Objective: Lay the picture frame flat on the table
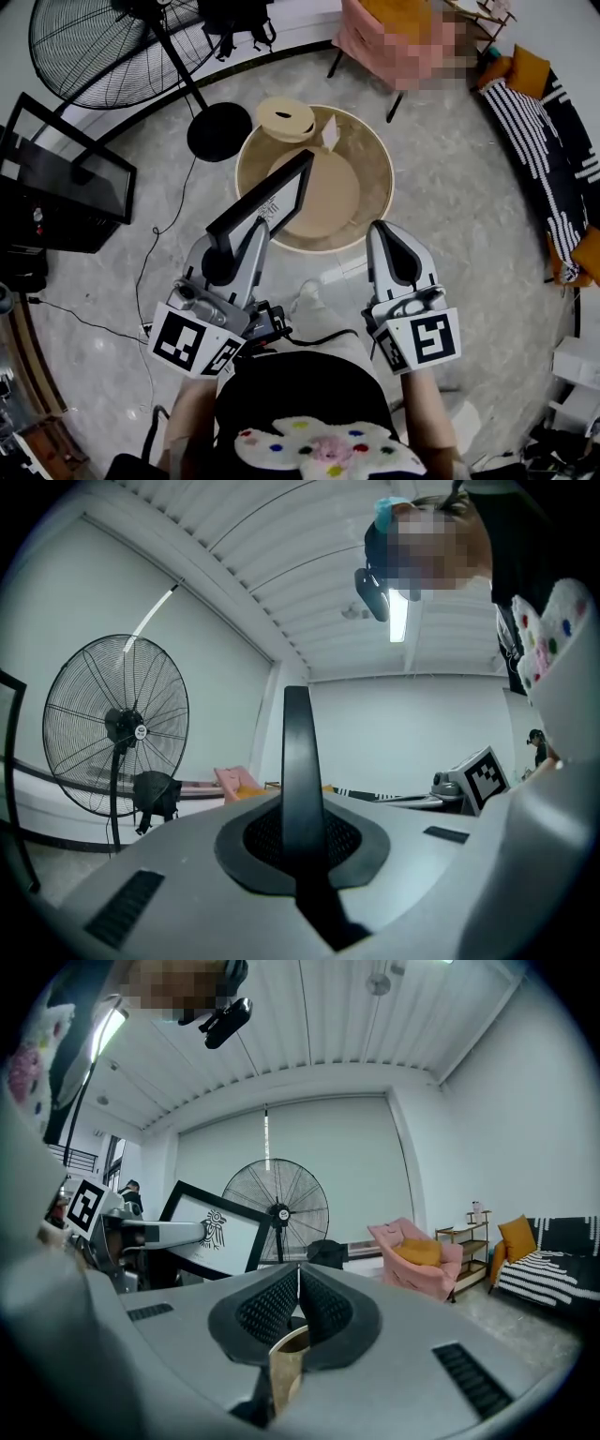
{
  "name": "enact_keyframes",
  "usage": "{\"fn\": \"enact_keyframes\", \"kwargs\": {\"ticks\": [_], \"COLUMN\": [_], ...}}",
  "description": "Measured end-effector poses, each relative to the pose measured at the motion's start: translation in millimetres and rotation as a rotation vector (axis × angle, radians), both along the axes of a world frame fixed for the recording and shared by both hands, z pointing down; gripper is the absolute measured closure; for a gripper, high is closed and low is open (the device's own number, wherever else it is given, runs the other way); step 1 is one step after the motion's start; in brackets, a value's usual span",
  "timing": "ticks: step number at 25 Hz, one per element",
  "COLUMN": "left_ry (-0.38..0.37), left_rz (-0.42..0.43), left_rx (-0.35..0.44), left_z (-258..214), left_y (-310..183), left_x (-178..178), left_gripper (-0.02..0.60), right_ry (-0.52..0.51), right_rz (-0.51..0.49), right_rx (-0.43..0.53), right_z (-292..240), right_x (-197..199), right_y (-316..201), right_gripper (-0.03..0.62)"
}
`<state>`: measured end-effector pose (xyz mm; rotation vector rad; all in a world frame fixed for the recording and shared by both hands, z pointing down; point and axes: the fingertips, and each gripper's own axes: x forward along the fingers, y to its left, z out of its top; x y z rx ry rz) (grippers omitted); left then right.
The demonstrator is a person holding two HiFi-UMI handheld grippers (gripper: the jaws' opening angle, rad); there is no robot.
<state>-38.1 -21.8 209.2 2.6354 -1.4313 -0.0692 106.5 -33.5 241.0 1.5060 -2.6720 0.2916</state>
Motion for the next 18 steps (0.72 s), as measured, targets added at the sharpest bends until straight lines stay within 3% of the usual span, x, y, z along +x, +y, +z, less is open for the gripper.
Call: {"fn": "enact_keyframes", "kwargs": {"ticks": [18], "left_ry": [0.012], "left_rz": [0.083], "left_rx": [0.001], "left_z": [-5], "left_y": [-26], "left_x": [1], "left_gripper": [0.557], "right_ry": [0.01], "right_rz": [0.059], "right_rx": [0.008], "right_z": [-5], "right_x": [-5], "right_y": [-17], "right_gripper": [0.56]}}
